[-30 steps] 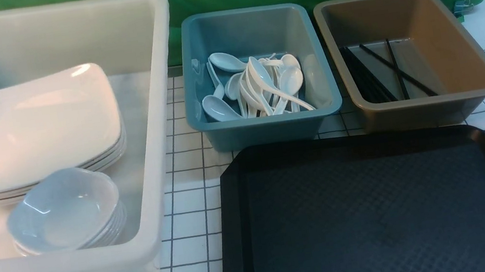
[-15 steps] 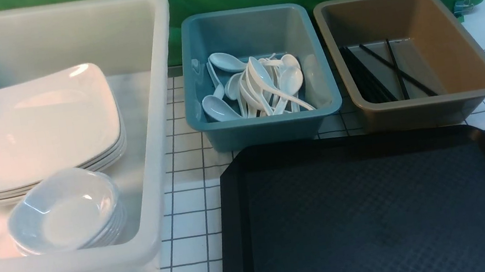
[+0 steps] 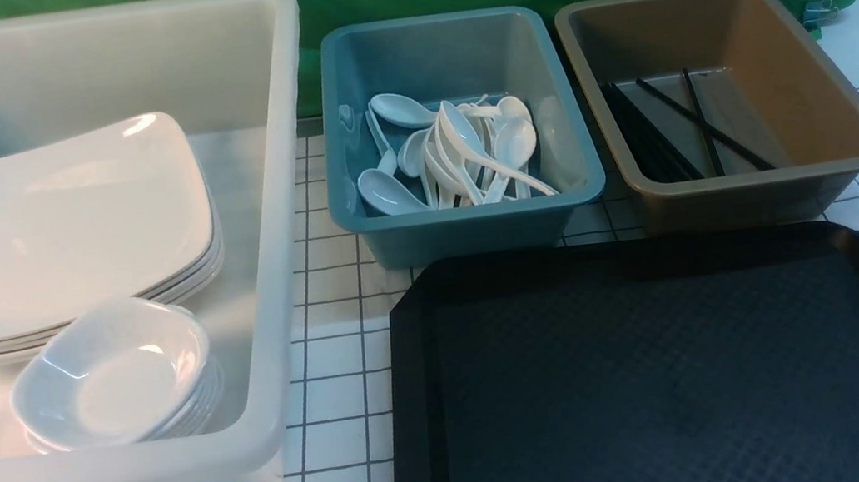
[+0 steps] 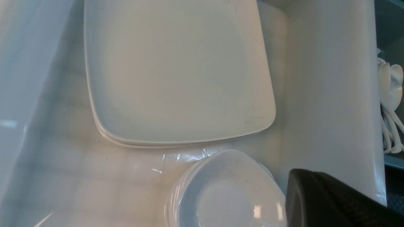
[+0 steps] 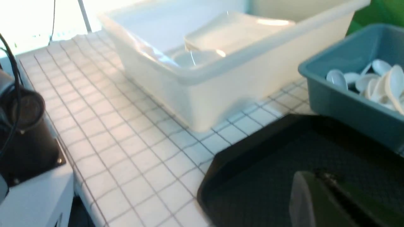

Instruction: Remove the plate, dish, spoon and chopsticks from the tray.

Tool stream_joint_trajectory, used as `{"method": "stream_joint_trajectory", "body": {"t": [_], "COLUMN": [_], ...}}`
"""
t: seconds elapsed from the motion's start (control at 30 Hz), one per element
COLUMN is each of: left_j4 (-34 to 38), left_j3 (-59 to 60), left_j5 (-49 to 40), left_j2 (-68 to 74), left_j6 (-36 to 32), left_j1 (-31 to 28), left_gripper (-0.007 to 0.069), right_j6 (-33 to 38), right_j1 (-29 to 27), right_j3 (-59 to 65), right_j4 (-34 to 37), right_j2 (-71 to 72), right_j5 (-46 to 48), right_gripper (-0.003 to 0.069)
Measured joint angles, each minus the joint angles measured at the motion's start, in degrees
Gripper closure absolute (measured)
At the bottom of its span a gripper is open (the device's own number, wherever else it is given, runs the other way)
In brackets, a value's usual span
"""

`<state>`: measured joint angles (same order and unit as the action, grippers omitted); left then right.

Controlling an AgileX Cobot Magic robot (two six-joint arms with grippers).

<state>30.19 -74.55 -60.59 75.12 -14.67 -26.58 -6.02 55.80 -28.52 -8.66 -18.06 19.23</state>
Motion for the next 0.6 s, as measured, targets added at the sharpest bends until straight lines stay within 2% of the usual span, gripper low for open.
{"method": "stream_joint_trajectory", "body": {"t": [0.23, 0.6], "left_j4": [0.3, 1.1], "left_j3": [0.0, 0.0], "left_j5": [-0.2, -8.8], "left_j2": [0.0, -0.1], "left_j6": [-0.2, -0.2], "left_j1": [0.0, 0.0], "left_gripper": [0.0627, 0.0627], "right_j6": [-3.5, -4.9], "right_j1": [0.0, 0.0], "right_j3": [1.5, 1.5], "right_j4": [0.1, 0.1], "right_j2": [0.0, 0.0], "right_j5": [-3.8, -4.2], "right_gripper": [0.0629, 0.0626]}}
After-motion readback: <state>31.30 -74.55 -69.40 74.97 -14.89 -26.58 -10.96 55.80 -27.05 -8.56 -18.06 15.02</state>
